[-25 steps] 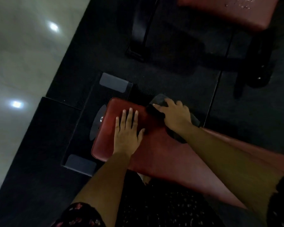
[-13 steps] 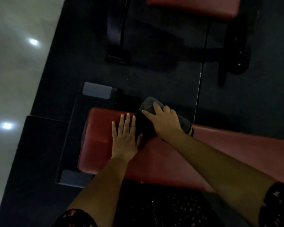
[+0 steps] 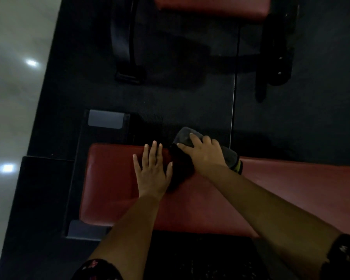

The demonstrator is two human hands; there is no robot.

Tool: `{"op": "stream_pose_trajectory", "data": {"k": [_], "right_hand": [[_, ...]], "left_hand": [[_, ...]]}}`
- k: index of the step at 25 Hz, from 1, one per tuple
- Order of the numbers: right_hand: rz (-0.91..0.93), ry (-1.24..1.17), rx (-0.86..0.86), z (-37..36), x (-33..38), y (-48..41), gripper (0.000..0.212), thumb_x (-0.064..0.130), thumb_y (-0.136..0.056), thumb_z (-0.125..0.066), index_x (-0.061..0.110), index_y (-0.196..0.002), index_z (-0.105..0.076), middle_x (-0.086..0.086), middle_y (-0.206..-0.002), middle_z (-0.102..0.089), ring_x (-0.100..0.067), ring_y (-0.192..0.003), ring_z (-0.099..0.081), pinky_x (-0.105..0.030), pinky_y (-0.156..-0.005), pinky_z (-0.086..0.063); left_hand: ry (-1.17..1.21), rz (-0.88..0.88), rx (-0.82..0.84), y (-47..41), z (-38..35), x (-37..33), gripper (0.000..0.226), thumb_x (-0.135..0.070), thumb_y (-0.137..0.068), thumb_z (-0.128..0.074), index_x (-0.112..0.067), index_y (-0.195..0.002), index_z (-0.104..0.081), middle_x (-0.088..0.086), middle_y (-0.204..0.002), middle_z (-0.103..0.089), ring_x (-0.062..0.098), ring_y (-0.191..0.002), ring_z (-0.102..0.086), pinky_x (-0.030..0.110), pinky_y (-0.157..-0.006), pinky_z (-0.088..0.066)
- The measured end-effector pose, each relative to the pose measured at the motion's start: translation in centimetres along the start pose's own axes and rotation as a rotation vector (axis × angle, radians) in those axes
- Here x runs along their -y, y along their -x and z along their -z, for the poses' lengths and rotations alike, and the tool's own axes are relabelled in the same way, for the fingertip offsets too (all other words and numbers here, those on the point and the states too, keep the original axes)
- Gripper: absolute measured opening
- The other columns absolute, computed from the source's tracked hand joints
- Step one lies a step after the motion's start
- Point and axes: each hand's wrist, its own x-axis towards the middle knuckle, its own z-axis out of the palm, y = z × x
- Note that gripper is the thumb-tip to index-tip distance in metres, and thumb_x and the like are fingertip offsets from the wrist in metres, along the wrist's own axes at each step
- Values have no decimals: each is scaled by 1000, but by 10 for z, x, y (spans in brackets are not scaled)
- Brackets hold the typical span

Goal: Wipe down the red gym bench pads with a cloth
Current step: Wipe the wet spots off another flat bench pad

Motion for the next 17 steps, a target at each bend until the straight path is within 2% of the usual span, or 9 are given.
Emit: {"op": "stream_pose_trajectory", "data": {"k": [2, 5, 7, 10, 13, 15, 17], "right_hand": [[-94, 11, 17, -10, -28, 12, 53, 42, -98, -46, 46, -147, -25, -5, -149, -30, -35, -124, -38, -46, -98, -35], [-318, 61, 65, -12, -46, 30, 44, 31, -97, -47, 31, -141, -43, -6, -138, -42, -37, -119, -43, -48, -93, -40], [-330, 55, 85, -6, -38, 25, 39, 25, -98, -45, 25, -137, -48, -9, -138, -42, -39, -120, -42, -49, -93, -42], [-139, -28, 74, -2, -40, 18, 45, 32, -100, -43, 34, -145, -37, -9, -144, -35, -38, -124, -38, -48, -99, -38], [15, -44, 53, -11, -78, 34, 58, 35, -98, -46, 47, -148, -20, -6, -152, -24, -34, -128, -35, -44, -102, -34], [-28, -8, 76, -24, -109, 52, 61, 34, -98, -47, 49, -148, -16, -5, -156, -19, -33, -129, -34, -44, -102, -34], [-198, 28, 103, -37, -134, 72, 58, 34, -99, -43, 43, -151, -18, -7, -156, -19, -36, -127, -36, -45, -99, -37]], "left_hand": [[-7, -53, -12, 2, -1, -7, 67, -52, -95, -26, -16, -151, -32, 3, -160, -19, 26, -146, -18, 56, -117, -7], [-6, -109, 0, -3, 1, -26, 65, -54, -92, -30, -18, -146, -41, 5, -152, -39, 32, -140, -33, 63, -111, -22], [-16, -114, 25, -6, 1, -37, 66, -54, -92, -29, -18, -145, -45, 6, -149, -45, 30, -139, -37, 62, -111, -26], [-25, -163, 37, -3, -6, -55, 66, -54, -93, -28, -19, -149, -35, 7, -156, -33, 27, -145, -25, 55, -116, -14], [-1, -57, 86, 0, -6, -77, 69, -57, -93, -21, -20, -150, -34, 9, -156, -33, 31, -148, -18, 54, -118, -5], [14, 20, 106, -1, -5, -89, 73, -59, -92, -15, -19, -151, -34, 9, -157, -31, 30, -149, -12, 55, -118, -3], [-4, 4, 69, -1, -7, -96, 72, -58, -93, -16, -19, -152, -31, 8, -159, -27, 26, -149, -10, 55, -119, -3]]}}
